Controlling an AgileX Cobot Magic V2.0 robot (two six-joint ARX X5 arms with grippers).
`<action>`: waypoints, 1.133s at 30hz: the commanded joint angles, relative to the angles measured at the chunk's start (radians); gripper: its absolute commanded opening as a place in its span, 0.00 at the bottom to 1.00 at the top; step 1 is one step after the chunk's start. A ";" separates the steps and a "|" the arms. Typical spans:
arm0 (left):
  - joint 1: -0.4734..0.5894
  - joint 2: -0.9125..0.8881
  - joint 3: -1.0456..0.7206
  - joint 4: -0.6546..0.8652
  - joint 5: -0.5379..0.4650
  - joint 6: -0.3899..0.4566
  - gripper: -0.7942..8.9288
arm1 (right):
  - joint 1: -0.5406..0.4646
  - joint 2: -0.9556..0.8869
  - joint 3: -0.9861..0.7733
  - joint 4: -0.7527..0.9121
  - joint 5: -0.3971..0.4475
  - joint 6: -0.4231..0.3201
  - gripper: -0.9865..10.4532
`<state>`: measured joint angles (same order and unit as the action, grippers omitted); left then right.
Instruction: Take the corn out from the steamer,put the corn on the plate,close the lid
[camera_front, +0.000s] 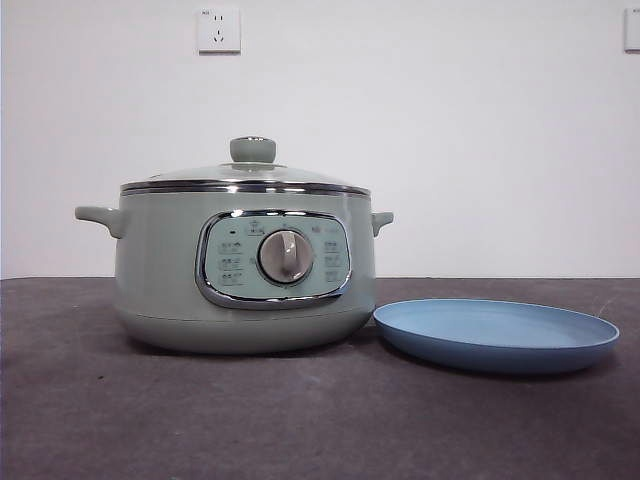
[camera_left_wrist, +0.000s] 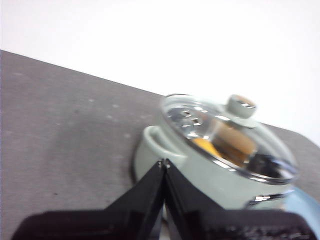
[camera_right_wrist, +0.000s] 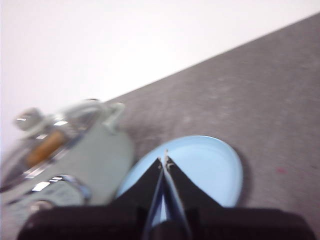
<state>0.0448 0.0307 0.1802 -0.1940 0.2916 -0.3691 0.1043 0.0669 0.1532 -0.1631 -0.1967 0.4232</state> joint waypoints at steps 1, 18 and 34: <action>0.002 0.032 0.046 -0.025 0.042 -0.023 0.07 | 0.001 0.052 0.053 0.005 -0.049 0.017 0.08; 0.002 0.435 0.467 -0.189 0.448 0.068 0.07 | 0.003 0.647 0.674 -0.365 -0.513 -0.369 0.08; 0.001 0.612 0.732 -0.372 0.500 0.190 0.13 | 0.007 0.838 0.948 -0.576 -0.535 -0.521 0.12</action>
<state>0.0448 0.6445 0.9119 -0.5671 0.7887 -0.1993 0.1089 0.9051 1.0985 -0.7437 -0.7311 -0.0872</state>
